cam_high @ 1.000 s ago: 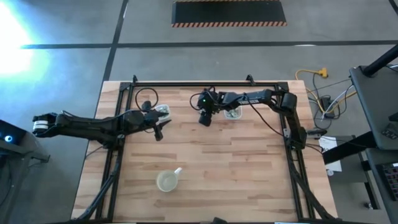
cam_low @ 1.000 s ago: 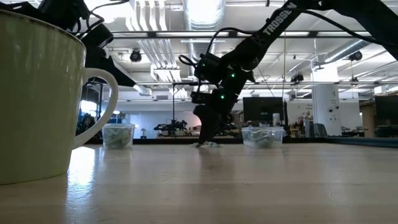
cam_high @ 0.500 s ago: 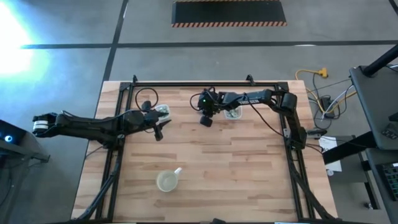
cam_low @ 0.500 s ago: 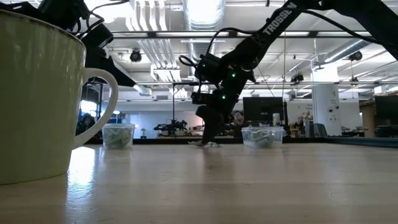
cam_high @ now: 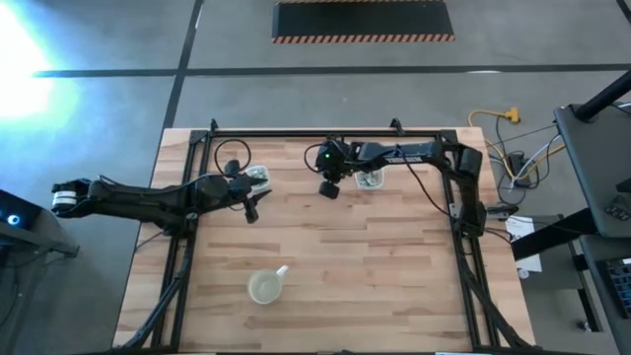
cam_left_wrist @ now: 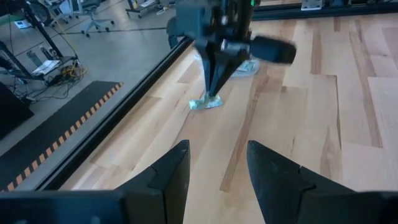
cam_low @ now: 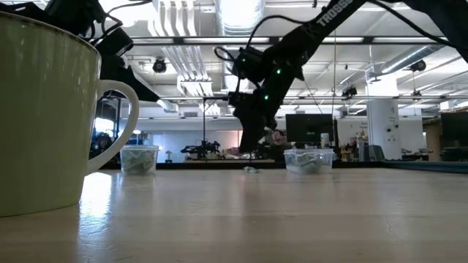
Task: Pick and place items into bin
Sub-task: Put the green stevia packet into the rectangular transparent bin
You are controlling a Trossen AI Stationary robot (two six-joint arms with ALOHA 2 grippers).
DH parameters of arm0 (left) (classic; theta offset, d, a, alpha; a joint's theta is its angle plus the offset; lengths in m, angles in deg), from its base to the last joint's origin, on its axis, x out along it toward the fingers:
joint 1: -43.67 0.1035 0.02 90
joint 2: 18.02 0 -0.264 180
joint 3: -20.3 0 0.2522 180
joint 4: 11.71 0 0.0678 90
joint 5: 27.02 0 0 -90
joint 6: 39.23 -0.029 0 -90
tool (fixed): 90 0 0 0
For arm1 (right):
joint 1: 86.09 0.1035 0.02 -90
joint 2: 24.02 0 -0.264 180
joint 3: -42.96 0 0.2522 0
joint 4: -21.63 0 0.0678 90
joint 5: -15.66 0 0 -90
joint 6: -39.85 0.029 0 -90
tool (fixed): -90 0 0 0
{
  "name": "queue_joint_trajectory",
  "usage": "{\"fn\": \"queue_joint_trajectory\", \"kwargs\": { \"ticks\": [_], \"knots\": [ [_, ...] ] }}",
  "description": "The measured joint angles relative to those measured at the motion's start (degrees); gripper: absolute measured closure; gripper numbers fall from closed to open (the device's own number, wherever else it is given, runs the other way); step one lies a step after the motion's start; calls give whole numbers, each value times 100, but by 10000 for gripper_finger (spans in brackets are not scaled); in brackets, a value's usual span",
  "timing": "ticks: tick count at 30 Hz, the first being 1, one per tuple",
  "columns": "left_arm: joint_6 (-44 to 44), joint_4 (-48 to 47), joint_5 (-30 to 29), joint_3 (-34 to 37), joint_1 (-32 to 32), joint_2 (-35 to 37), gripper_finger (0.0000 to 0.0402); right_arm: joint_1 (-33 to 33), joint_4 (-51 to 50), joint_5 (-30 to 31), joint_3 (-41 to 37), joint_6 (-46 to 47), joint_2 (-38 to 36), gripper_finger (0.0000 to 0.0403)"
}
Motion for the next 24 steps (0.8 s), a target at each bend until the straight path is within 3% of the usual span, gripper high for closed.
{"fn": "queue_joint_trajectory", "kwargs": {
  "ticks": [6, 16, 24],
  "knots": [
    [-2, -1, 0, 0, 2, 0, 259, 27, -894, 152, 2, 102, -570, 394],
    [5, -3, 0, 2, 1, -4, 259, 64, -3211, 1334, -40, 1029, -1324, 394],
    [24, 5, 0, 4, 1, -4, 259, 41, -3113, 1604, -339, 1256, -1541, 394]
  ]
}}
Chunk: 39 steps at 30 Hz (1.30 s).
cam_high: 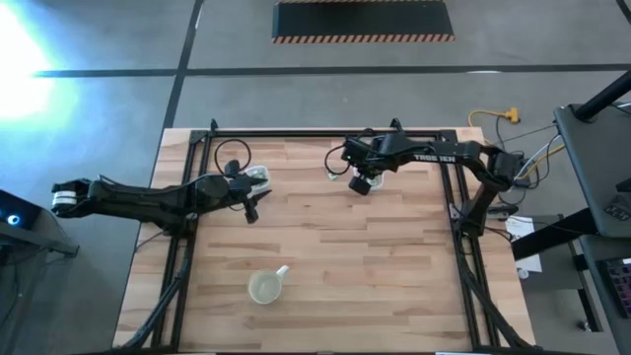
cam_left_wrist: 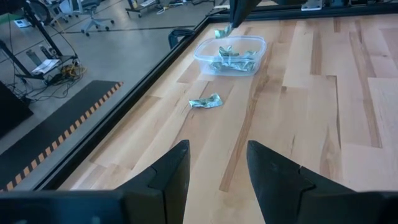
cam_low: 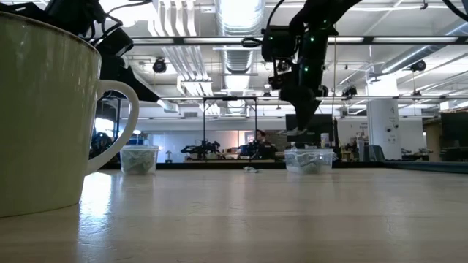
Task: Pick and place items into bin
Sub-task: Put the green stevia packet into the rectangular transparent bin
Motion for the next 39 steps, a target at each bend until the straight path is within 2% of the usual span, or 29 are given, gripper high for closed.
{"fn": "queue_joint_trajectory", "kwargs": {
  "ticks": [13, 19, 23, 32, 39],
  "knots": [
    [18, 78, 2, 7, 0, -4, 259, -547, 233, 7, -200, -37, 414, 394],
    [18, 78, 0, 9, 1, -4, 259, -587, 251, 11, -209, 25, 425, 391],
    [18, 76, 1, 19, 1, -3, 259, -582, 252, 9, -209, 5, 425, 369],
    [18, 79, 2, 21, 1, -3, 259, -580, 245, 3, -194, 43, 421, 285],
    [18, 100, 2, 48, 1, -4, 259, -425, 376, -45, 18, -137, 379, 269]
  ]
}}
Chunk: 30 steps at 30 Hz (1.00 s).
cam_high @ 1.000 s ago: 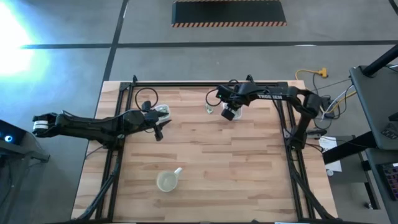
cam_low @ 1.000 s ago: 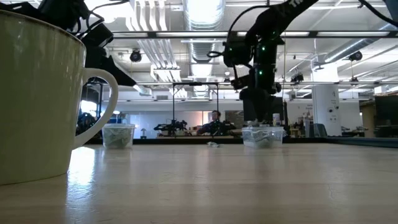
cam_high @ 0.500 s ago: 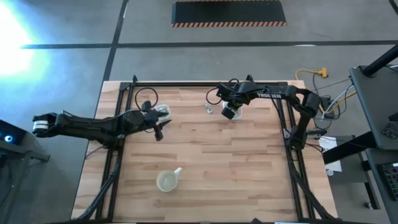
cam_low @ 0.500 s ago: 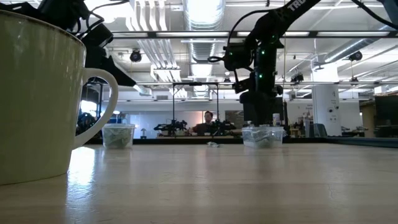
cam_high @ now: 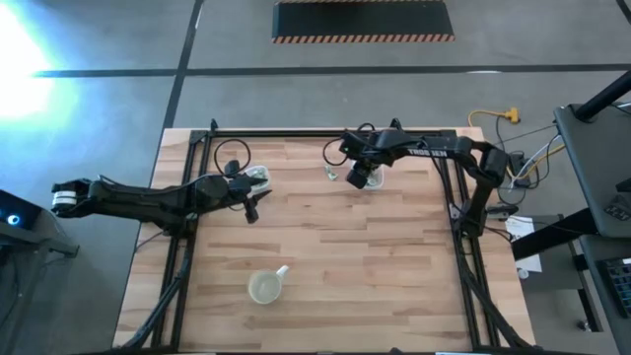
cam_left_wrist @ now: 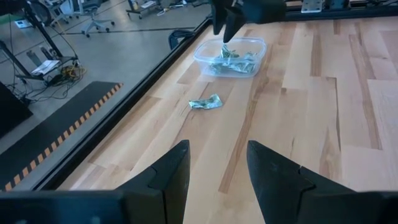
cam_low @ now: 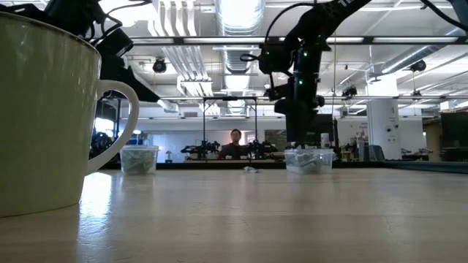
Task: Pick and place items into bin
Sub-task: Put the green stevia packet into the rectangular transparent bin
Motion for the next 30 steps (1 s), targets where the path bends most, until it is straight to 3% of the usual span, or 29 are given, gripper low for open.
{"fn": "queue_joint_trajectory", "kwargs": {
  "ticks": [4, 11, 22, 30],
  "knots": [
    [0, 22, -2, 13, 0, 0, 259, 121, 500, -250, 38, -269, -2, 275],
    [-1, 83, -2, 27, 0, 0, 259, 269, 1710, -1572, 0, -903, 116, 287],
    [-2, 142, -2, 32, 0, 0, 259, 271, 2196, -1559, -2, -998, 695, 298],
    [0, 142, 0, 32, 0, 0, 259, 256, 2249, -1558, 36, -1074, 1251, 249]
  ]
}}
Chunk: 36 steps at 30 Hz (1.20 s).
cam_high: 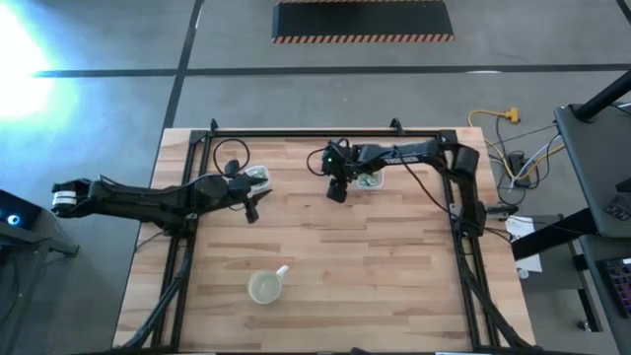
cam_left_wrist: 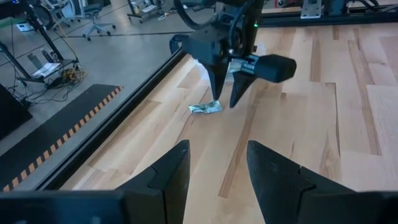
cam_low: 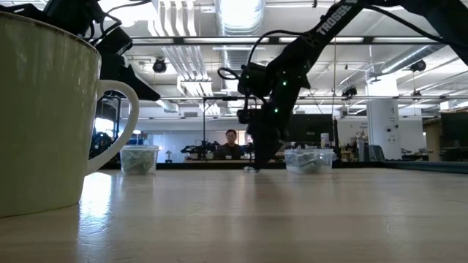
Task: Pick and place items into bin
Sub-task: Put the green stevia packet into the rectangular transparent bin
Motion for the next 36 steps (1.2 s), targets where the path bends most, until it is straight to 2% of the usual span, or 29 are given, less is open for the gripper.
{"fn": "queue_joint_trajectory", "kwargs": {
  "ticks": [7, 13, 21, 36],
  "knots": [
    [-2, -2, 0, 0, 0, 0, 259, -26, 2, 2, 24, 51, 68, 195],
    [-2, -2, 0, 0, -2, 0, 259, -50, 1, 45, 24, 1, 48, 171],
    [-2, -2, -2, 0, -2, 0, 259, -79, 168, 58, 24, -478, 47, 170],
    [0, 0, -2, 2, -1, 0, 259, -276, 307, 16, 21, -57, 47, 175]
  ]
}}
